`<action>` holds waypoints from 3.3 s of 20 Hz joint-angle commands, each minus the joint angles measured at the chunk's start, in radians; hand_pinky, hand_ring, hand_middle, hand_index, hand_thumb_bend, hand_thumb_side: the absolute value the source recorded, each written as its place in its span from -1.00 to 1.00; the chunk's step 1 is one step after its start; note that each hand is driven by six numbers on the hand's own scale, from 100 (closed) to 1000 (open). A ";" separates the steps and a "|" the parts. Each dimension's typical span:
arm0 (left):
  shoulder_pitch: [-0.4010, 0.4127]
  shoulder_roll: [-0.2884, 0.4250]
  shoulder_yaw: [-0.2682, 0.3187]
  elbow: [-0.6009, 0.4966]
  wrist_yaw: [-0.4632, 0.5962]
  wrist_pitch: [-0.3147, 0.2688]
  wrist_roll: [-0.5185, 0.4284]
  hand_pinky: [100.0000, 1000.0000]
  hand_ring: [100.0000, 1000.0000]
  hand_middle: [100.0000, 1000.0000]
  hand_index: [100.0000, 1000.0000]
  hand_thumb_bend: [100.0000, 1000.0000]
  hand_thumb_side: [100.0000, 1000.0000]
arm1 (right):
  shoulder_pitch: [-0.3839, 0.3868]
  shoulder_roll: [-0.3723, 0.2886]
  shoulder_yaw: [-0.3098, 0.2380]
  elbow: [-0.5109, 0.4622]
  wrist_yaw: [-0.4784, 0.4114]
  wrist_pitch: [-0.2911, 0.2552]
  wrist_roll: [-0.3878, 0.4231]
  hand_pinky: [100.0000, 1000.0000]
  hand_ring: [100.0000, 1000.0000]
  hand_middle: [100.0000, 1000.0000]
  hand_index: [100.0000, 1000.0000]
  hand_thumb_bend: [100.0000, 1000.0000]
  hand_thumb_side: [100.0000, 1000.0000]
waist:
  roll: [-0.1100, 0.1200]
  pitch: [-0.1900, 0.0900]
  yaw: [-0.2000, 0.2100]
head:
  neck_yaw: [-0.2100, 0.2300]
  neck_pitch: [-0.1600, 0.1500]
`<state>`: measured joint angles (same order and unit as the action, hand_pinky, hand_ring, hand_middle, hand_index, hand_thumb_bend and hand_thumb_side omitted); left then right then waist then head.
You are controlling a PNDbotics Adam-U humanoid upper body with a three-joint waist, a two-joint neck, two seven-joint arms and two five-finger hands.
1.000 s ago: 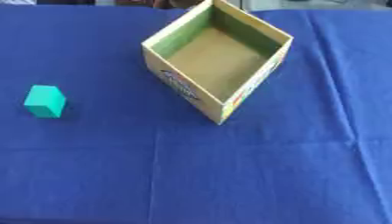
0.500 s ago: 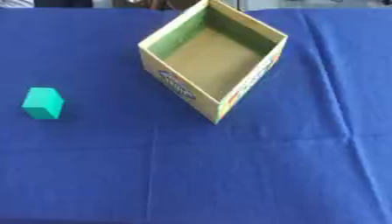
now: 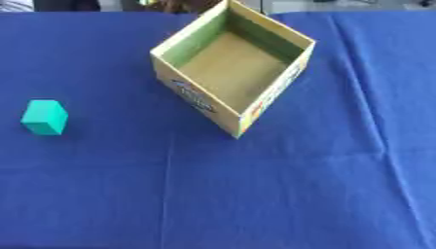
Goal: Pick up objects on the table and place them in the box.
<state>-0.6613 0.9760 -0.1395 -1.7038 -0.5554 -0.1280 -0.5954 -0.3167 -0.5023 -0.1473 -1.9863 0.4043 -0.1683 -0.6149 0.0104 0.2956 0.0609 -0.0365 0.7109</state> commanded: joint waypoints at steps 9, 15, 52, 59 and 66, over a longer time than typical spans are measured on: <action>-0.111 -0.001 -0.105 0.121 -0.031 -0.030 -0.235 0.81 0.91 0.88 1.00 0.39 0.82 | -0.004 -0.031 0.001 -0.014 0.000 -0.002 0.018 0.47 0.49 0.08 0.33 -1.00 0.77 | 0.009 -0.014 0.000 | 0.005 -0.014; -0.120 -0.024 -0.164 0.184 -0.027 -0.053 -0.279 0.75 0.86 0.86 1.00 0.43 0.66 | -0.006 -0.027 0.004 -0.014 -0.003 -0.002 0.024 0.47 0.49 0.08 0.32 -1.00 0.76 | 0.013 -0.011 -0.009 | 0.013 -0.019; -0.140 -0.114 -0.242 0.363 -0.084 -0.111 -0.292 0.40 0.45 0.40 0.84 -0.09 0.51 | -0.005 -0.011 0.002 -0.014 -0.010 -0.001 0.037 0.48 0.48 0.04 0.28 -1.00 0.72 | 0.008 0.002 -0.019 | 0.028 -0.035; -0.139 -0.116 -0.225 0.350 -0.091 -0.101 -0.179 0.09 0.14 0.04 0.43 -0.74 0.42 | -0.002 -0.011 0.000 -0.014 -0.010 0.001 0.035 0.48 0.48 0.04 0.28 -1.00 0.72 | 0.005 0.002 -0.016 | 0.028 -0.035; -0.133 -0.116 -0.226 0.362 -0.112 -0.093 -0.077 0.00 0.09 -0.02 0.38 -0.97 0.29 | 0.000 -0.009 -0.001 -0.014 -0.011 0.002 0.033 0.48 0.48 0.03 0.28 -1.00 0.71 | 0.005 0.002 -0.013 | 0.028 -0.032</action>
<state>-0.7828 0.8351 -0.3831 -1.3390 -0.6615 -0.2217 -0.6917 -0.3088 -0.4969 -0.1411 -1.9863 0.3951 -0.1673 -0.5810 0.0162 0.3145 0.0465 -0.0102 0.6841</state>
